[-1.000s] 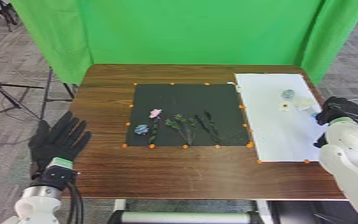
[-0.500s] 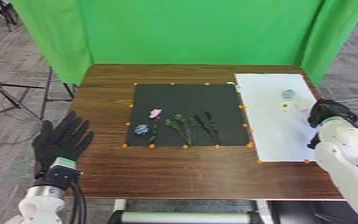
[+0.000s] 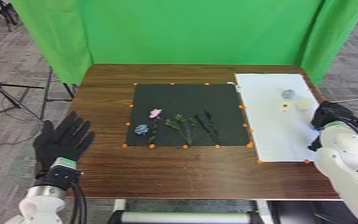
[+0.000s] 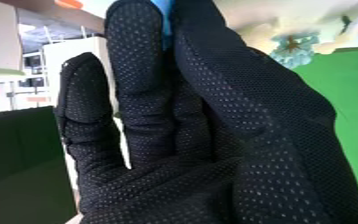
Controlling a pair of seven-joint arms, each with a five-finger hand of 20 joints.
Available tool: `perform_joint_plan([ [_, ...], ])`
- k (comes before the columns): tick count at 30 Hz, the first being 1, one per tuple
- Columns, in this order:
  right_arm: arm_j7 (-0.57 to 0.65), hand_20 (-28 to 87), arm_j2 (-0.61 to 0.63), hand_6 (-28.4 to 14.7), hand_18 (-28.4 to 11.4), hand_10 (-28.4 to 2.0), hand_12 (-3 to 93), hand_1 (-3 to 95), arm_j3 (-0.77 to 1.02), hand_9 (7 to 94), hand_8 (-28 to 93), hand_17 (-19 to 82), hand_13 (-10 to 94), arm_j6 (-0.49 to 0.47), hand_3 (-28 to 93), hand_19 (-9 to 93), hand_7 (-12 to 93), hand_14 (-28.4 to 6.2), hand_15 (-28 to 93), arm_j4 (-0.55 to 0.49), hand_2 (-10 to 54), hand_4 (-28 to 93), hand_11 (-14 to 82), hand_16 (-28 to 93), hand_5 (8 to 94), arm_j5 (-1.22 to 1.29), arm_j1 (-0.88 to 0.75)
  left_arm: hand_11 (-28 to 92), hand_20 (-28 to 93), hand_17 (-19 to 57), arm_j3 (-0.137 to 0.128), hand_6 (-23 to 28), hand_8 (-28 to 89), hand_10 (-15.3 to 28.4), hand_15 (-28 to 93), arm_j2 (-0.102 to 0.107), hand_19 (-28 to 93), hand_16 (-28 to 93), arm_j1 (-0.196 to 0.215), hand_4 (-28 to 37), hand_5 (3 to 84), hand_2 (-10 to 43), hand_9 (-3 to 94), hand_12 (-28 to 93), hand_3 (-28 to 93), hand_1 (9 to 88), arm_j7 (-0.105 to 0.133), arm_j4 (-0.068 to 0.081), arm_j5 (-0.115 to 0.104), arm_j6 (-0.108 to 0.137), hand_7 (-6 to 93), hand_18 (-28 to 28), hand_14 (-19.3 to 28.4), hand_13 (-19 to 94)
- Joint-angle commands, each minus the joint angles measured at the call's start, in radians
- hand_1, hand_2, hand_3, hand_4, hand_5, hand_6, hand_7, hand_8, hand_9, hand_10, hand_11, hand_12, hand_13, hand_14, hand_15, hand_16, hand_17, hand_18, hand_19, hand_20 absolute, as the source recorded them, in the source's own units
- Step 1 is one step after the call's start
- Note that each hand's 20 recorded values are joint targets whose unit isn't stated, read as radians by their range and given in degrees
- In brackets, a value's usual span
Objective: Arrange flowers
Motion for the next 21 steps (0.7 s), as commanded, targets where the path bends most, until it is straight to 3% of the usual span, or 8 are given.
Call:
perform_joint_plan([
  [1,-0.016,28,-0.005,-0.8,-13.7,-8.5,45.1,64.9,0.04,79.0,-3,43,72,-0.025,72,82,24,-3.3,39,-0.102,-9.5,-28,14.0,47,64.7,0.057,-0.059,21,9,-6.5,0.001,7.0,-10,13.0,33,-0.011,30,-7,0.003,-28.3,33.3,10.0,25.8,11,70,25.8,-0.019,0.0,0.0,-0.016,17.3,12.2,13.1,18],
  [13,-0.106,20,0.005,-1.8,-12.7,-8.2,47.4,66.1,0.049,80.7,1,44,75,0.144,73,87,25,-4.2,37,-0.285,-9.5,-28,15.0,51,68.5,0.02,-0.123,21,9,-6.5,-0.005,7.1,-10,13.2,33,-0.012,30,-7,0.005,-28.3,33.3,9.9,25.7,11,70,25.8,-0.024,0.001,0.004,-0.019,17.2,12.2,13.2,18],
  [21,-0.249,20,-0.135,-1.9,-13.3,-8.4,48.4,65.8,-0.217,81.3,2,45,75,0.107,73,88,26,-4.2,37,-0.304,-9.5,-28,15.2,52,69.1,0.087,0.132,21,9,-6.5,-0.026,7.1,-10,13.3,32,-0.007,30,-7,0.019,-28.3,33.3,9.7,25.8,11,70,25.7,-0.016,0.0,-0.001,-0.011,17.1,12.2,13.2,18],
])
